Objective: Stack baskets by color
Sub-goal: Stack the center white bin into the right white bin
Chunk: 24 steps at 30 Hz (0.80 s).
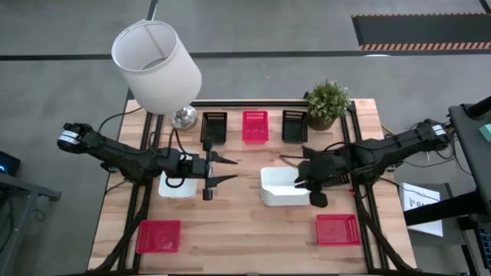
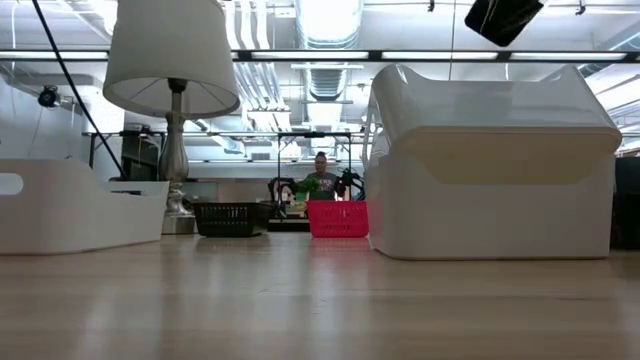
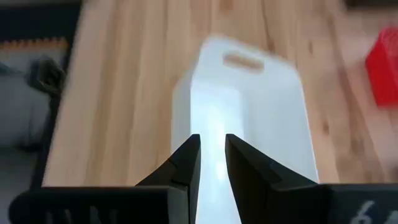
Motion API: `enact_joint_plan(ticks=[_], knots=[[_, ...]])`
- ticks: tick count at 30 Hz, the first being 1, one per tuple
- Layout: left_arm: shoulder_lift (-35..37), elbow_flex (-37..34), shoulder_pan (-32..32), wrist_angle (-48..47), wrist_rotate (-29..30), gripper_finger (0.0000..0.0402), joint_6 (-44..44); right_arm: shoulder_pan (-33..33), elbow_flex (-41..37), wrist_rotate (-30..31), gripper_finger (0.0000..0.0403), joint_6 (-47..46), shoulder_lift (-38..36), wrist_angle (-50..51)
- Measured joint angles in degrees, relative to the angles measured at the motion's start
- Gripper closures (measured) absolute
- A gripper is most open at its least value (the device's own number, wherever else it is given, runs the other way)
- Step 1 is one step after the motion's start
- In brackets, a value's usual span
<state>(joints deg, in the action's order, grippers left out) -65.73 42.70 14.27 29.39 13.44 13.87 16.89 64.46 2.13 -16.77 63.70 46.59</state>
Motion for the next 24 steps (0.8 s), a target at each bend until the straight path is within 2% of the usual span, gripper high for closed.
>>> enact_joint_plan(ticks=[5,10,16,24], knots=[[0.00,0.00,0.22,0.08,-0.01,0.0246,-0.04,0.38,7.53,-0.93,0.0323,-3.29,6.77,7.75],[-0.13,-0.19,0.38,-0.02,-0.03,0.0246,-0.09,0.36,11.84,-2.60,0.0285,-5.77,13.45,14.09],[-0.09,-0.85,0.38,0.00,-0.05,0.0246,-0.15,0.36,13.03,-9.01,0.0240,-5.13,19.38,14.86],[-0.02,-0.87,0.40,0.11,-0.05,0.0246,-0.02,0.21,12.95,-9.62,0.0206,-2.69,23.47,14.82]])
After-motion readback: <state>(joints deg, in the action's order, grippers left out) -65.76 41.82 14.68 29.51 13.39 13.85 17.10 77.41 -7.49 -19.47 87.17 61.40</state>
